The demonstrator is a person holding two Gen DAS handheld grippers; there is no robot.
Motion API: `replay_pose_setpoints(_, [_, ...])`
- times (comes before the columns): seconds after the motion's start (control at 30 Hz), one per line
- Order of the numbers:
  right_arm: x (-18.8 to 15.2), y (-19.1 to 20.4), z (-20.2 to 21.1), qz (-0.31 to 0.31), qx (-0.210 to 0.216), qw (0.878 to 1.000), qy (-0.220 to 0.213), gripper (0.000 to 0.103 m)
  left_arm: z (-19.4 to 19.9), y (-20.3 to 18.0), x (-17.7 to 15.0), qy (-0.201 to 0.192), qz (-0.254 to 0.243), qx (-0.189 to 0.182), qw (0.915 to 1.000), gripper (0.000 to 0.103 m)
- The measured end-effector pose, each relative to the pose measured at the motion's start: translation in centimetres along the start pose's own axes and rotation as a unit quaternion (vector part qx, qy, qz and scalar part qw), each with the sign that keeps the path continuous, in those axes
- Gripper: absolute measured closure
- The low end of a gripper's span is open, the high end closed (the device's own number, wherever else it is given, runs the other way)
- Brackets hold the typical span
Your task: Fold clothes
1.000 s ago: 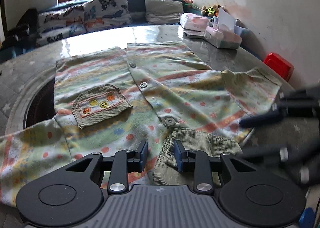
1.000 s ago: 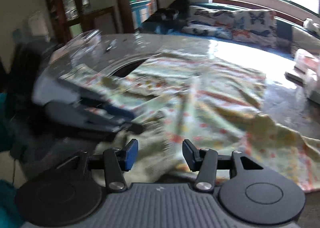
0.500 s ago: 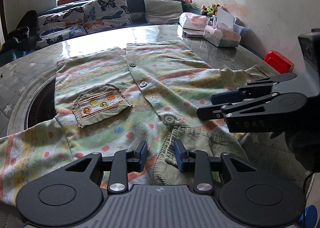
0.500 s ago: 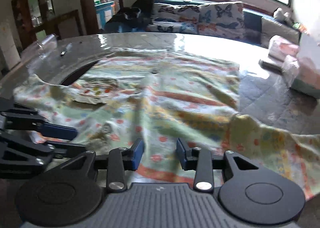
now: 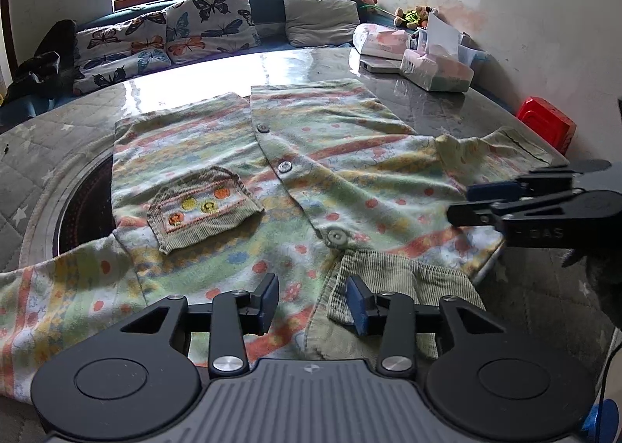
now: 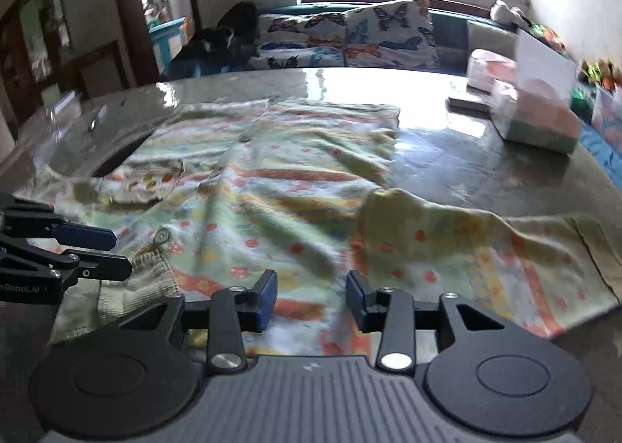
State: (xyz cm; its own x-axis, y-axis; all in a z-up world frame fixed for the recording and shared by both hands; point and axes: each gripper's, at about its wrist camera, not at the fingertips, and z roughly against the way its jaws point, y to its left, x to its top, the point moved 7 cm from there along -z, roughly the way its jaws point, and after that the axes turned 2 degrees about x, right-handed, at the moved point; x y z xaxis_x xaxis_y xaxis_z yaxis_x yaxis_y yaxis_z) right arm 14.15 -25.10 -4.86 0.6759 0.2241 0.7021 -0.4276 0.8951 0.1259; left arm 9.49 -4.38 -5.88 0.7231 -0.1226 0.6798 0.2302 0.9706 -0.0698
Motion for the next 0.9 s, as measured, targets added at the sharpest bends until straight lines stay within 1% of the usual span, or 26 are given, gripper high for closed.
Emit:
replay_pose_setpoints(0.07, [0.0, -1.3, 0.7, -0.026, 0.001, 1.000, -0.008, 0.057, 0.2, 0.0, 0.4, -0.006, 0.000, 0.001, 1.0000, 0.056])
replay_pose_setpoints(0.2, [-0.1, -5.2, 1.6, -0.045, -0.058, 0.997, -0.020, 0.056, 0.4, -0.4, 1.2, -0.013, -0.003, 0.000, 0.9999, 0.055])
replay_pose_setpoints(0.37, [-0.1, -10.7, 2.4, -0.066, -0.131, 0.989, -0.024, 0.056, 0.0, -1.2, 1.6, -0.012, -0.008, -0.004, 0.9999, 0.054])
replay_pose_setpoints(0.53, [-0.1, -14.7, 3.0, -0.076, -0.176, 0.981, -0.032, 0.056, -0.4, -2.0, 1.7, -0.008, -0.015, -0.007, 0.9998, 0.054])
replay_pose_setpoints(0.7, [0.0, -17.6, 3.1, -0.085, -0.201, 0.975, -0.036, 0.056, -0.7, -2.4, 1.8, -0.004, -0.019, -0.005, 0.9998, 0.053])
replay_pose_setpoints(0.9, [-0.3, -19.7, 2.8, -0.094, -0.218, 0.971, -0.035, 0.056, -1.0, -2.7, 1.9, 0.000, -0.021, -0.001, 0.9998, 0.053])
